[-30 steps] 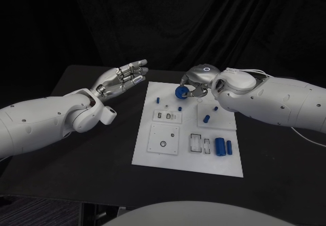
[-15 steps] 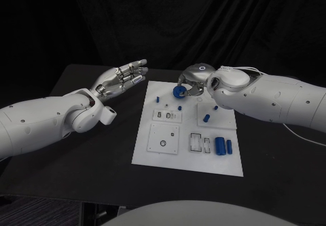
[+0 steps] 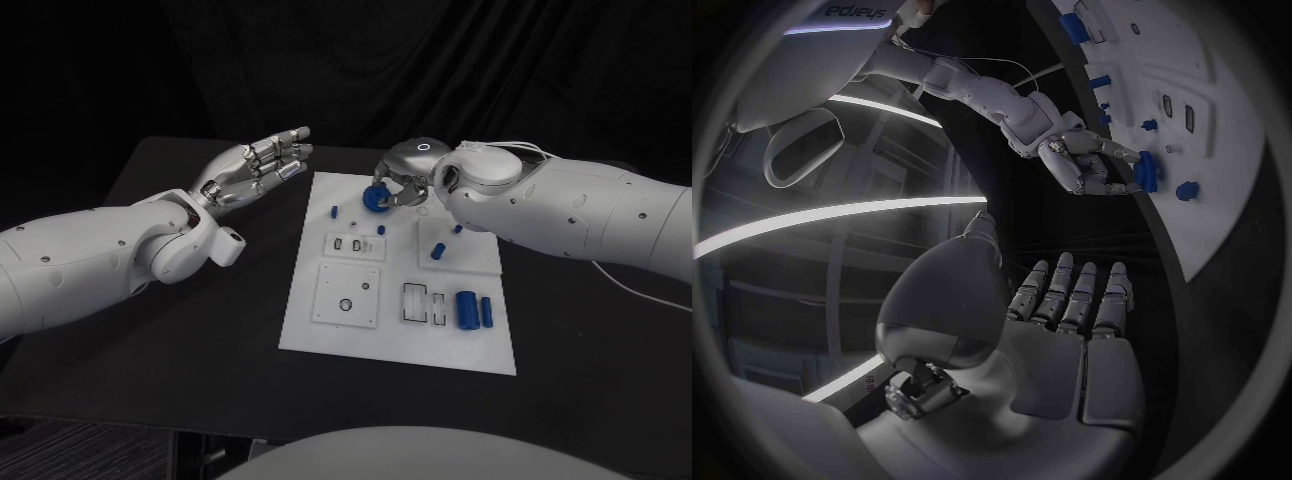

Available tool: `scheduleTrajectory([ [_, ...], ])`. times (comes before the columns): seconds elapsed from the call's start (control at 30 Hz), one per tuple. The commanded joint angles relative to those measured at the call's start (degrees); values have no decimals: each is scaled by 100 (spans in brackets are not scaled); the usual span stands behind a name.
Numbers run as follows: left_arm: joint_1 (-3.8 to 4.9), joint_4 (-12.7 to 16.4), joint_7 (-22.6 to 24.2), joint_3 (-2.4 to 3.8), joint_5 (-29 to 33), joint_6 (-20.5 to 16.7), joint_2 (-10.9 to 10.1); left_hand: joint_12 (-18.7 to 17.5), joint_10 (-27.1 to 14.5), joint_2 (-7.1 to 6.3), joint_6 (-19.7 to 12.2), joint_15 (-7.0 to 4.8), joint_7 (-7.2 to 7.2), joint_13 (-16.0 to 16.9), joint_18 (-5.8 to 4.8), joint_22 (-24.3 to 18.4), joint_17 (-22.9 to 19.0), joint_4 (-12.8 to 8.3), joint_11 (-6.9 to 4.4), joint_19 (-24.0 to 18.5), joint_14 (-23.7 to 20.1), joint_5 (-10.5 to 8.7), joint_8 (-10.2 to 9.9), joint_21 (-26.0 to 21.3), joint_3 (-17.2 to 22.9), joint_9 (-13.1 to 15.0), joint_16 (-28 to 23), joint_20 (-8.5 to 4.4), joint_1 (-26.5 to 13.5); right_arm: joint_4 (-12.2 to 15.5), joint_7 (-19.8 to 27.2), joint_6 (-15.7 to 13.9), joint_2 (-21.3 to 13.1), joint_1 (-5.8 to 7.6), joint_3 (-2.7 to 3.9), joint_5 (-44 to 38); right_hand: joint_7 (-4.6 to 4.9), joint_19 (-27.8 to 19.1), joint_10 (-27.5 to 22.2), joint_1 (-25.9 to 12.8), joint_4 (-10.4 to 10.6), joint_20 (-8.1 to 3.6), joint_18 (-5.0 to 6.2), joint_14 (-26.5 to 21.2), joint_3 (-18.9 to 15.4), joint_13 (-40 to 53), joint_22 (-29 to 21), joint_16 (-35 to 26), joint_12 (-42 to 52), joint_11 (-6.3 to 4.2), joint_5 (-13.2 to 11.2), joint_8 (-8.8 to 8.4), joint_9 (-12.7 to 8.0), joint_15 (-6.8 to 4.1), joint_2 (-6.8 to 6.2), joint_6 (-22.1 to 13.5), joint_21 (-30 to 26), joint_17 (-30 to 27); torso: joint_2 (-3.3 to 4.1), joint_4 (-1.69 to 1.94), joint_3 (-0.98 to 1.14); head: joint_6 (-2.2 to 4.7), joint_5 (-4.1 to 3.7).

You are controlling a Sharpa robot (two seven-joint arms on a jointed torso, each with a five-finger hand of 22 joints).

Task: Assemble the parts on the task board

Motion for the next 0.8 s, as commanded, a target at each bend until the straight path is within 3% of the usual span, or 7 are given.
scheduleTrajectory([
  [0.03,-11,-1,126,5,-30,83,7,-25,-30,66,-31,54,-2,-8,65,6,6,-5,2,-9,0,22,-24,20,-22,-7,-18,46,-8,-16,-144,236,10,-37,-6,16,11,572,607,-67,-12,48,-87,605,32,1509,1503,17,15,45,38,-211,201,48,-2,-320,1,1510,-3,-2,-1,-13,-10],
  [0.17,-11,-6,127,5,-30,89,12,-26,-31,74,-31,57,1,-8,64,5,5,-6,4,-12,-1,24,-24,18,-32,-6,-19,47,-4,-39,-188,323,30,-50,-6,22,-38,570,607,-61,-55,39,-86,605,58,1509,1502,17,15,14,36,-409,35,31,-17,-602,-2,1510,-4,3,1,-15,-17],
  [0.33,-11,-10,127,5,-30,93,18,-26,-31,74,-31,57,1,-8,64,5,5,-6,4,-12,-1,24,-24,18,-32,-6,-19,47,-4,-51,-222,355,32,-63,-7,25,-149,571,607,-30,-151,-18,-86,605,77,1509,1502,17,15,-72,33,-441,-220,-36,-13,-1119,-1,1510,-6,-3,2,-22,-12],
  [0.43,-11,-13,126,5,-30,93,18,-26,-31,74,-31,57,1,-8,64,5,5,-6,4,-12,-1,24,-24,18,-32,-6,-19,47,-4,-58,-226,288,21,-68,-7,25,-218,564,607,-33,-210,-66,-83,605,70,1509,1499,17,15,-128,32,-490,-576,-86,-8,-2049,-8,1510,-5,-7,2,-25,1],
  [0.47,-11,-15,126,5,-30,94,19,-26,-31,74,-31,57,1,-8,64,5,5,-6,4,-12,-1,24,-24,18,-32,-6,-19,47,-4,-59,-221,256,18,-69,-7,26,-247,553,607,-47,-224,-87,-80,605,62,1509,1494,17,15,-152,32,-526,-769,-108,-2,-2618,-20,1510,-4,-5,3,-26,0],
  [0.6,-11,-19,125,5,-30,97,24,-26,-31,74,-31,57,1,-8,64,5,5,-6,4,-12,-1,24,-24,18,-32,-6,-19,47,-4,-55,-201,122,6,-71,-7,26,-385,559,607,-93,-226,-155,-82,605,53,1509,1497,17,15,-236,34,-590,-1078,-180,41,-3495,-13,1510,-5,0,2,-33,-3],
  [0.8,-12,-26,125,5,-30,104,31,-26,-31,74,-31,57,1,-8,64,5,5,-6,4,-12,-1,24,-24,18,-32,-6,-19,47,-4,-27,-168,-60,-6,-72,-7,29,-539,551,607,-138,-199,-206,-79,605,57,1509,1493,17,15,-288,34,-627,-1249,-230,110,-3995,-22,1510,-3,-3,2,-33,-2],
])
